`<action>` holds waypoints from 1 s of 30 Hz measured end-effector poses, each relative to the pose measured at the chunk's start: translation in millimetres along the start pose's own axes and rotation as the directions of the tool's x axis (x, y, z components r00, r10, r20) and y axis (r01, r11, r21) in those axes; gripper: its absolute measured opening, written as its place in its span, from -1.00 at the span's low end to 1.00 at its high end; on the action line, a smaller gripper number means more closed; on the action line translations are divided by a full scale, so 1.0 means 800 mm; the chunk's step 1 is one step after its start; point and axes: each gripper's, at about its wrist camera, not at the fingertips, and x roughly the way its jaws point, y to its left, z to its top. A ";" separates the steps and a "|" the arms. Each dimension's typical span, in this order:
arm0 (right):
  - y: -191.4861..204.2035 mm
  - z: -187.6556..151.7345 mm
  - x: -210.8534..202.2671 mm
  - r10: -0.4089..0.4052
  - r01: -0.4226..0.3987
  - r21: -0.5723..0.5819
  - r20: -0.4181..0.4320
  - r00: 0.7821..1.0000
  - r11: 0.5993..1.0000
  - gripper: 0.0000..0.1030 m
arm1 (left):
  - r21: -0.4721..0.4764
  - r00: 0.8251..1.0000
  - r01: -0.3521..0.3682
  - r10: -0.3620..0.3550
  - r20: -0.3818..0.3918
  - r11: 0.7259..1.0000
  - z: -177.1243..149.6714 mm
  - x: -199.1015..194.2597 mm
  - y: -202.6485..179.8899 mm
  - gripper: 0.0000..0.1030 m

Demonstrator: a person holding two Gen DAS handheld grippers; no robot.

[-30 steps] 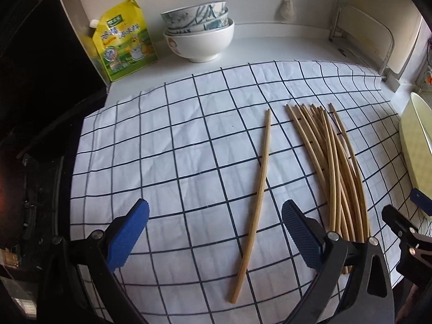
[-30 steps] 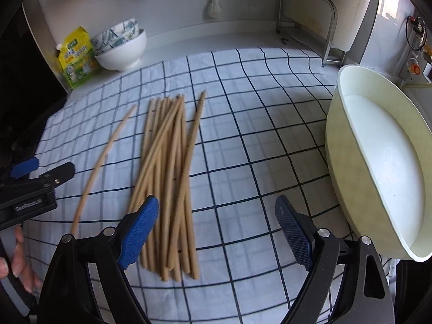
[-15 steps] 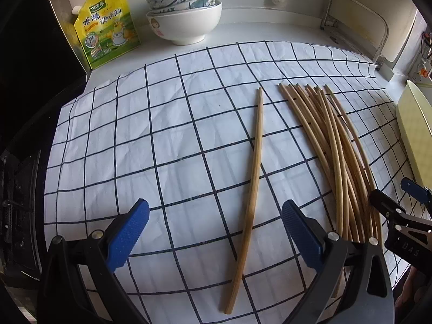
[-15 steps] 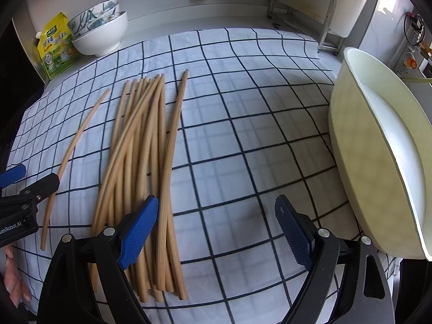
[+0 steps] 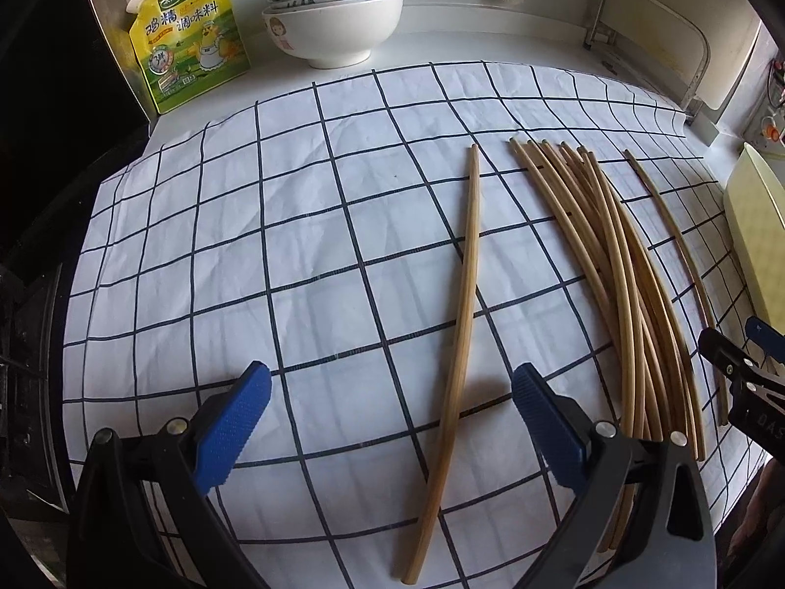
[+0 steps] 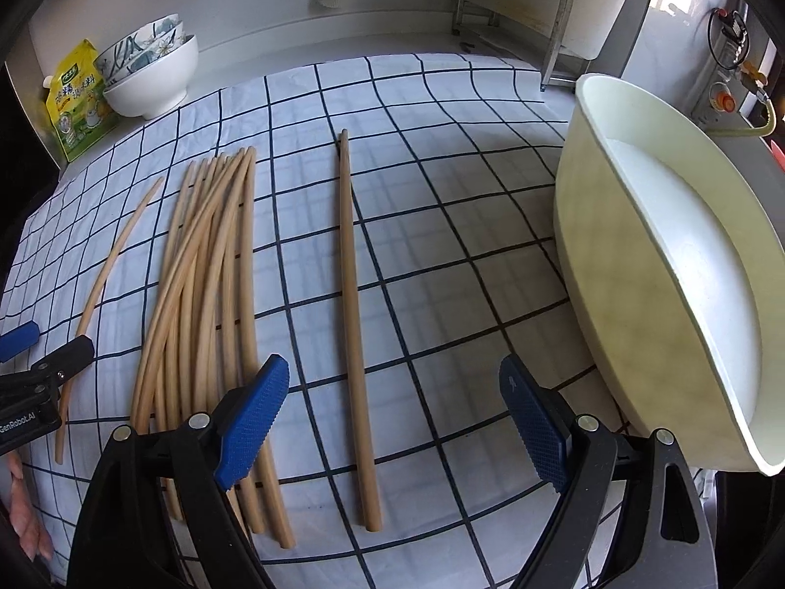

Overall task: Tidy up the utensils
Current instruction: 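Lower the right gripper onto one wooden chopstick and close while the left gripper grasps another, then lift the held chopstick with the right gripper over the white basin while the left gripper carries its own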

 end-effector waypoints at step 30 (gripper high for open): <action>0.013 0.016 0.002 0.141 -0.141 -0.067 -0.015 0.990 0.988 -0.88 | 0.046 0.992 0.110 -0.108 -0.060 0.993 0.017 -0.008 -0.026 -0.86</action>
